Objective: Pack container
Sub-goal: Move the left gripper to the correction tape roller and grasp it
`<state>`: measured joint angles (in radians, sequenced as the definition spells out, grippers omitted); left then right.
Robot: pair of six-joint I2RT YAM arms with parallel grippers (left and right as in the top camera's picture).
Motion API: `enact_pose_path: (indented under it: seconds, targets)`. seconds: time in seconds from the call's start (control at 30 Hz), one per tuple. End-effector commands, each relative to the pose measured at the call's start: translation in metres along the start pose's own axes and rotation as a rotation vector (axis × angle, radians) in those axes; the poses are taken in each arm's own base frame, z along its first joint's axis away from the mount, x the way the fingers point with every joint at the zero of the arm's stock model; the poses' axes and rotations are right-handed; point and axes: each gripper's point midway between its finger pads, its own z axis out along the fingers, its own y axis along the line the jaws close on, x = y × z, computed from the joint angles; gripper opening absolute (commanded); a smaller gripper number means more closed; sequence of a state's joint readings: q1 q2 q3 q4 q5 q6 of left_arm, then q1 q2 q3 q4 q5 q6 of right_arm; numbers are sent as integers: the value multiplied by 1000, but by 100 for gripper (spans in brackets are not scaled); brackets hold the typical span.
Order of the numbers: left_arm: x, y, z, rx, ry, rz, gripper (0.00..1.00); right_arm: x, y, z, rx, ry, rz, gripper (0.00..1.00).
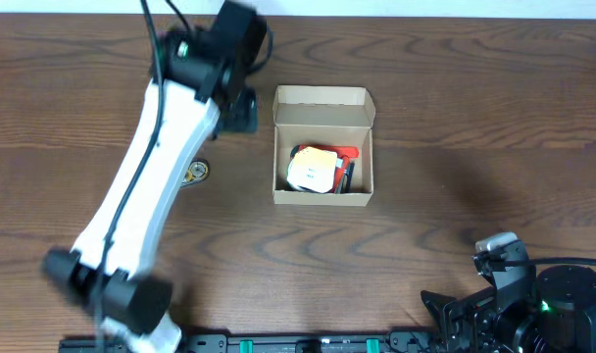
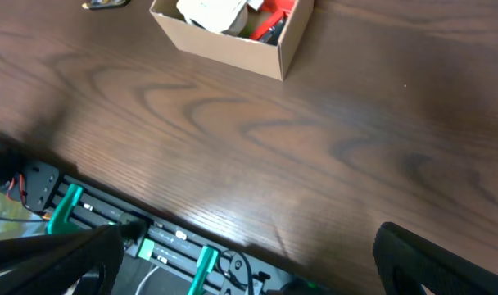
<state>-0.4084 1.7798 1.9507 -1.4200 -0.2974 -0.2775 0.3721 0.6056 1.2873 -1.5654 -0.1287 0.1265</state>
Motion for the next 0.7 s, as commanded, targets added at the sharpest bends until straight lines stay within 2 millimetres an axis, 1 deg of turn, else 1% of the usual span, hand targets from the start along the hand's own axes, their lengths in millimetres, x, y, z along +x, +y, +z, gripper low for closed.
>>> enact_pose_path:
  seconds: [0.0, 0.13, 0.27, 0.43, 0.5, 0.67]
  targets:
    - [34, 16, 0, -22, -8, 216, 95, 0, 0, -1, 2, -4, 2, 99]
    - [60, 27, 9, -7, -9, 301, 95, 0, 0, -1, 2, -4, 2, 99]
    - [80, 25, 28, 103, 36, 378, 95, 0, 0, -1, 2, -4, 2, 99]
    - [89, 40, 69, 147, 87, 293, 96, 0, 0, -1, 2, -4, 2, 99]
    - [89, 46, 81, 150, 103, 263, 95, 0, 0, -1, 2, -4, 2, 99]
    - [92, 52, 114, 176, 159, 217, 95, 0, 0, -1, 2, -4, 2, 99]
